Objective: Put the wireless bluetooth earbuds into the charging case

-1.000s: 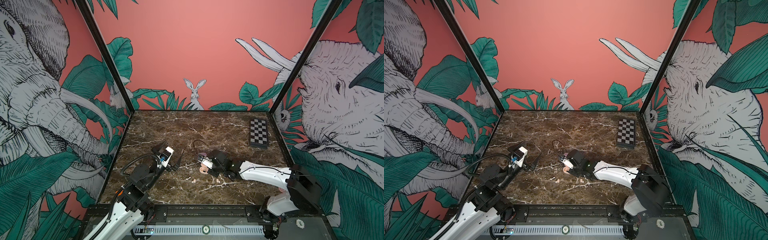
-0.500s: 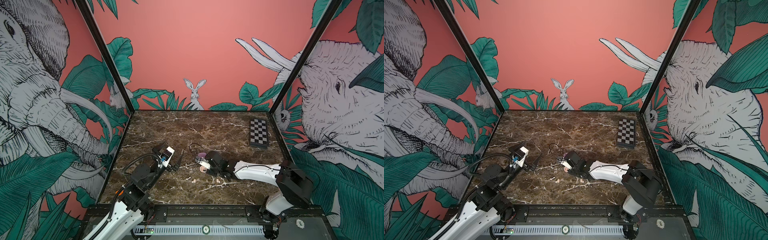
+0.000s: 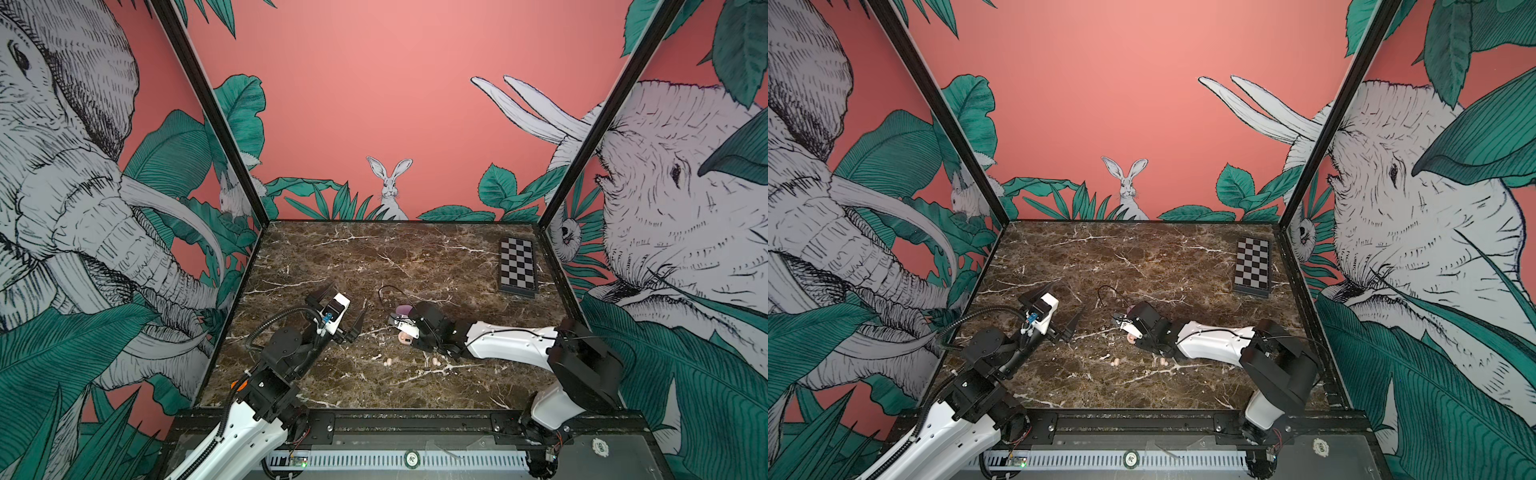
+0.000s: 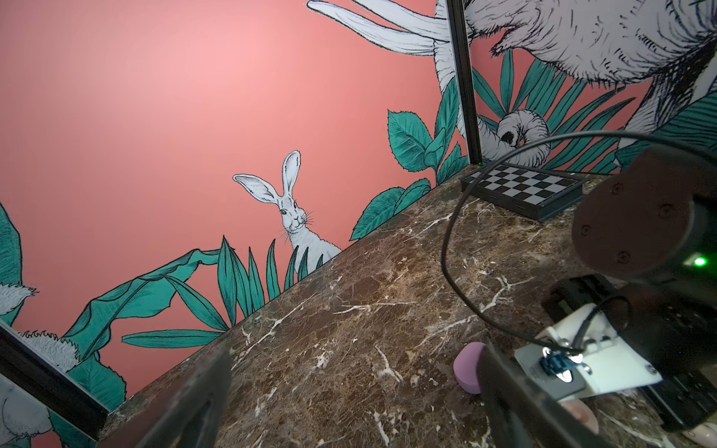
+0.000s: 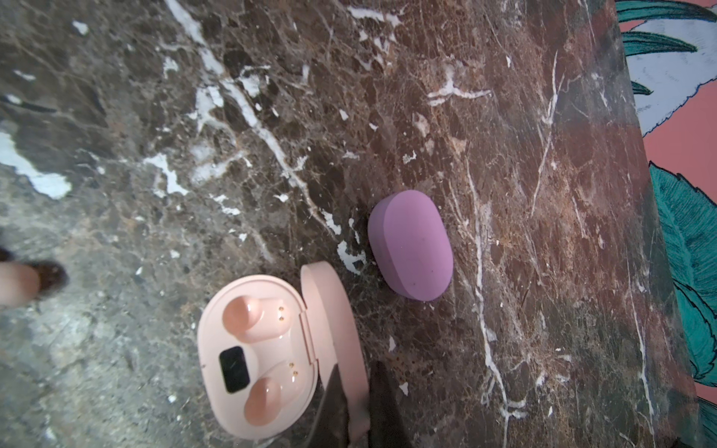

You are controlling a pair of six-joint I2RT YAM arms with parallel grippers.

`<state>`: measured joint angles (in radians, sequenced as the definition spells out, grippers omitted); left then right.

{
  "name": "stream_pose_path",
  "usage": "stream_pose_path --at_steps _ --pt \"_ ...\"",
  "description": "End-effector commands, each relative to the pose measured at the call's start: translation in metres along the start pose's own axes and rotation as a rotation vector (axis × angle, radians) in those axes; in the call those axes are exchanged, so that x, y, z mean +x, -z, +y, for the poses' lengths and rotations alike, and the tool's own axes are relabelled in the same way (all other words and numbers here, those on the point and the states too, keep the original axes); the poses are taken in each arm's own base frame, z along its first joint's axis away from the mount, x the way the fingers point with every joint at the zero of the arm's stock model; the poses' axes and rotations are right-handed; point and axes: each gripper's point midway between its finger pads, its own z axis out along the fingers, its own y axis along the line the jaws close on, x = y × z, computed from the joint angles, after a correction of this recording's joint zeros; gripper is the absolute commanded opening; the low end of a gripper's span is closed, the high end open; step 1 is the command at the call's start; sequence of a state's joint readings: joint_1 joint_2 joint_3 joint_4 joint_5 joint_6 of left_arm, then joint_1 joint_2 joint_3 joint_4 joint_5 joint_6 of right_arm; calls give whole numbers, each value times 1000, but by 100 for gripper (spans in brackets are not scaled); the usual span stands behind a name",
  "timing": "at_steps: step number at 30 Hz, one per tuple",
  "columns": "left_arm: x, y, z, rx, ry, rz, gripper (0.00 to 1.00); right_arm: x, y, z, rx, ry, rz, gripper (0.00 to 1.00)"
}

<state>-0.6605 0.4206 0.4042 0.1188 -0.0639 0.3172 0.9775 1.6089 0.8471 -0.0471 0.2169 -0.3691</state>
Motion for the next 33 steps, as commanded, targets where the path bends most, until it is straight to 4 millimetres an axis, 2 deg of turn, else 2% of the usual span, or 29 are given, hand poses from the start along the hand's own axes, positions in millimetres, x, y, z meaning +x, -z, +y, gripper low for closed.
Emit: stream_pose_path --at_steps 1,21,33 --pt "-2 -1 -2 6 -15 -19 99 -18 0 -7 26 11 -46 4" --pt "-1 -1 -3 9 -22 -17 99 -21 -9 -9 50 57 -44 4" --pt "-1 -1 -3 8 -21 -17 99 -19 -13 -6 38 57 -37 9"
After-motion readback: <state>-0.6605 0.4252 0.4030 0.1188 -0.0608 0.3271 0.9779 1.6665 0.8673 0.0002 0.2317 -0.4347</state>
